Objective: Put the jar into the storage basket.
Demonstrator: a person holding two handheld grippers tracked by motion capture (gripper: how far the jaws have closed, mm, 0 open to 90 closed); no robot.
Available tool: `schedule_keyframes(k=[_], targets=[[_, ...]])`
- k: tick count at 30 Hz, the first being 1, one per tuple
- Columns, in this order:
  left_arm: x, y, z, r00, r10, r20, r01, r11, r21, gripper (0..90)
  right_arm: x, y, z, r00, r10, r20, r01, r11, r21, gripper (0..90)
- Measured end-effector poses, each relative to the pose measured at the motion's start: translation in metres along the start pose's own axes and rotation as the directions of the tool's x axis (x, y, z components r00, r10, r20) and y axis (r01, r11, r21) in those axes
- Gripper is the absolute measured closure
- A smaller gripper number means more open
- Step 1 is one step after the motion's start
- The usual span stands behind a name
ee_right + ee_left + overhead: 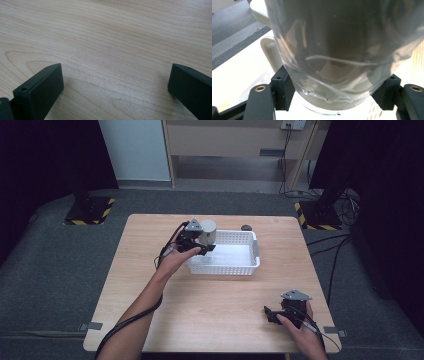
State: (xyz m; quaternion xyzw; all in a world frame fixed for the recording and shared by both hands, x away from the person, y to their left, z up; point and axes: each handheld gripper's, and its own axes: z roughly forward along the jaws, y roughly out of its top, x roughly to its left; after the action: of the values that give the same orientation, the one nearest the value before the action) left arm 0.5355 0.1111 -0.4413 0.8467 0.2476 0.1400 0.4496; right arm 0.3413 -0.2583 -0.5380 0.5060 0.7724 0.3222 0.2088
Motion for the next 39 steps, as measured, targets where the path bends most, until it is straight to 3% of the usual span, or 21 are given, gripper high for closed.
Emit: schedule_keyframes(k=[25,39], targets=[[0.003,-0.008,0.009,1.0000,0.000,-0.007,0.000,0.9998,0.020,29.5,0.000,0.000,0.000,1.0000,0.001,0.000,-0.001,1.000,0.001,0.4],[0.004,-0.012,0.012,0.9996,-0.026,0.004,0.026,0.9992,0.030,29.5,0.000,0.000,0.000,1.0000,0.001,-0.001,-0.001,1.000,0.001,0.4]])
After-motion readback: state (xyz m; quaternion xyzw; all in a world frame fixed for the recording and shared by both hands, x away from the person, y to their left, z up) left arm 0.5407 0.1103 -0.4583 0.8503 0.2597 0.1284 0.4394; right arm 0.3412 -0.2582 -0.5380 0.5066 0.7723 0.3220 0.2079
